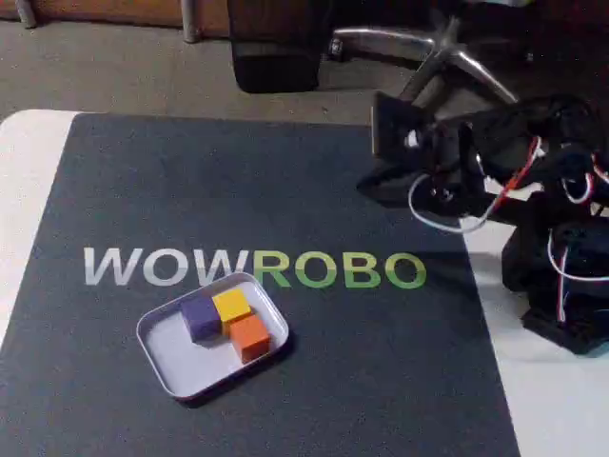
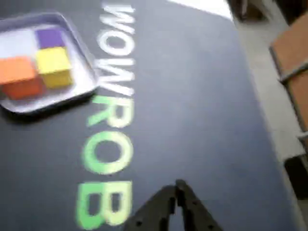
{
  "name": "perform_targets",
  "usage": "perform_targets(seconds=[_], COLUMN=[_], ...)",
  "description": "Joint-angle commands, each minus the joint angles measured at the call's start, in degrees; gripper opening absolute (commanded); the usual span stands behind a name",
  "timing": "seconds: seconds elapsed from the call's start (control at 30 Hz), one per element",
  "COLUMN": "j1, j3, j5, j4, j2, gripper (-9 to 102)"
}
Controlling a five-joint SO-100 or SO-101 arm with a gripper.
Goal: Move blocks one by one until all three blocks are in the tray.
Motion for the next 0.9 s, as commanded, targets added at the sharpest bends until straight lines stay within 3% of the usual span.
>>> perform_targets(seconds=[0.0, 0.23, 0.87], j1=[-3.08, -6.94, -17.93], j3=[3.43, 7.56, 7.56], j5=[0.44, 2.29, 4.57], j4=[5.80, 8.53, 30.15], j2=[11.25, 12.57, 12.57], gripper=[-8, -8, -8])
